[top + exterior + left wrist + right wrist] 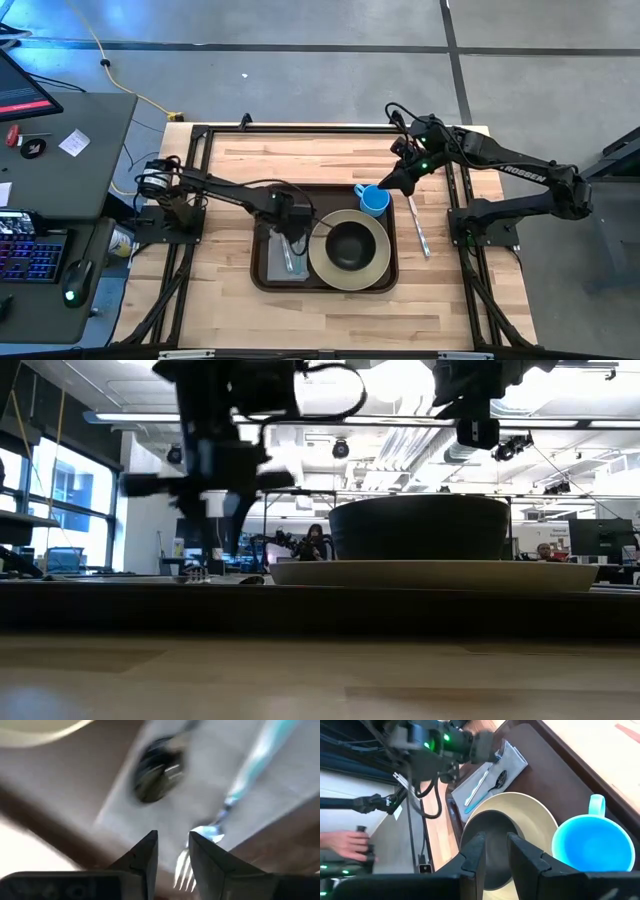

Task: Set up tray
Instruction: Put the blue patterned fork on the gray napkin to the left of the blue spoon

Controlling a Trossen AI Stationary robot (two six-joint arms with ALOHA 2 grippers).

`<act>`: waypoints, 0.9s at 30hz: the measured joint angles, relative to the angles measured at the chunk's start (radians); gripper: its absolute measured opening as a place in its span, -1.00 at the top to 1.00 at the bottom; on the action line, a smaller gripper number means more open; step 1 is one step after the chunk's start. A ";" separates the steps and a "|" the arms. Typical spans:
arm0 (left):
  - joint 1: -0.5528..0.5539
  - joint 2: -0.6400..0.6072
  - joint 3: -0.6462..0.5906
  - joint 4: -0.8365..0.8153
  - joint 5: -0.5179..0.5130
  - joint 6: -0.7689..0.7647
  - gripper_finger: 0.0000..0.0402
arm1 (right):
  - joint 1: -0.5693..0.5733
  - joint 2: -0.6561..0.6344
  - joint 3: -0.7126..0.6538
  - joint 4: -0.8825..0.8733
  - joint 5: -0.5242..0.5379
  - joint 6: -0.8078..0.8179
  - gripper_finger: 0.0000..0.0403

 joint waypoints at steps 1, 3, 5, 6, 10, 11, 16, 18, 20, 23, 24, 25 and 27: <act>0.000 0.000 0.024 -0.020 -0.020 -0.066 0.27 | 0.000 0.000 0.000 0.000 0.000 -0.007 0.65; 0.001 0.000 0.077 -0.076 -0.052 -0.237 0.27 | 0.000 0.000 0.000 0.000 0.000 -0.016 0.65; 0.001 0.000 0.132 -0.141 -0.060 -0.470 0.28 | 0.000 0.000 0.000 0.000 0.000 -0.031 0.65; 0.001 0.000 0.162 -0.172 -0.060 -0.615 0.28 | 0.000 0.000 0.000 0.000 0.000 -0.037 0.65; 0.001 0.000 0.264 -0.289 -0.027 -1.241 0.29 | 0.000 0.000 0.000 0.000 -0.001 -0.067 0.65; 0.001 0.000 0.284 -0.310 -0.006 -1.390 0.29 | 0.000 0.000 0.000 0.000 0.000 -0.075 0.65; 0.001 0.000 0.311 -0.309 0.126 -2.005 0.29 | 0.000 0.000 0.000 0.000 0.000 -0.118 0.65; 0.000 0.000 0.289 -0.255 0.171 -2.159 0.29 | 0.000 0.000 0.000 0.000 -0.001 -0.134 0.65; 0.000 0.003 0.252 -0.177 0.204 -2.261 0.29 | 0.000 0.000 0.000 0.000 -0.001 -0.147 0.65; 0.000 0.004 0.196 -0.103 0.221 -2.398 0.29 | 0.000 0.000 0.000 -0.002 -0.012 -0.165 0.65; 0.000 0.004 0.185 -0.103 0.220 -2.446 0.29 | 0.000 0.000 0.000 -0.004 -0.022 -0.167 0.65; -0.002 0.004 0.178 -0.112 0.220 -2.486 0.29 | 0.000 0.000 0.000 -0.009 -0.032 -0.167 0.65; -0.013 0.004 0.176 -0.161 0.212 -2.540 0.29 | 0.000 0.000 0.000 -0.018 -0.049 -0.168 0.65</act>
